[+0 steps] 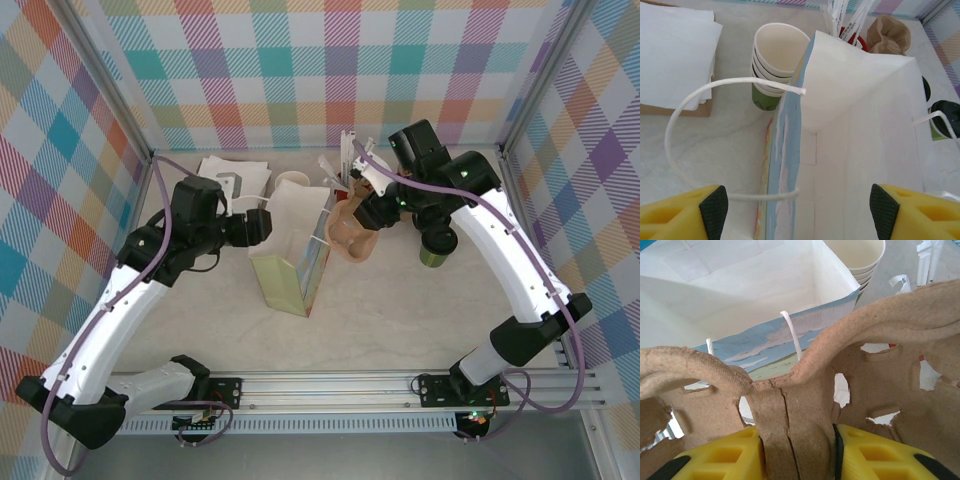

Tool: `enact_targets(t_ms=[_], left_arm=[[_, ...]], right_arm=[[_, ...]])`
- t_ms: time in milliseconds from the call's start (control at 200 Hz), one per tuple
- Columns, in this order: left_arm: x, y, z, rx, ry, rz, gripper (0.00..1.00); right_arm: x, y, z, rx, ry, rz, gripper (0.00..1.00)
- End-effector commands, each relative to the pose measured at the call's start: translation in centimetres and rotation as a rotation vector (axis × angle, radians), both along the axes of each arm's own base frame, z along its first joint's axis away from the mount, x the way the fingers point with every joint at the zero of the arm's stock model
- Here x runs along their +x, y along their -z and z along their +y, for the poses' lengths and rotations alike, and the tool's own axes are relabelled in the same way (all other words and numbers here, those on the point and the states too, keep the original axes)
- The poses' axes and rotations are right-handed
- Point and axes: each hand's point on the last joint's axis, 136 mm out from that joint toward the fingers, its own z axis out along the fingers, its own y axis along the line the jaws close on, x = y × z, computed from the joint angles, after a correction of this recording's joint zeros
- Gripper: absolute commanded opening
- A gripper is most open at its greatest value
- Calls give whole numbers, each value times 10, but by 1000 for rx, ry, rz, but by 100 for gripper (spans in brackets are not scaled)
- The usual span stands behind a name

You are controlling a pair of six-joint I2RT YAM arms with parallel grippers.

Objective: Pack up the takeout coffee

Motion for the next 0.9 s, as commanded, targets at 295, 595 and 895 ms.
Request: enact_targets(t_ms=[295, 595, 895], left_arm=[[33, 38, -1, 95, 11, -34, 56], [31, 38, -20, 24, 96, -26, 17], [28, 23, -55, -97, 224, -9, 6]], right_arm=[[-24, -35, 3, 98, -39, -11, 37], [-42, -57, 3, 178, -57, -2, 37], [-60, -93, 21, 333, -148, 36, 37]])
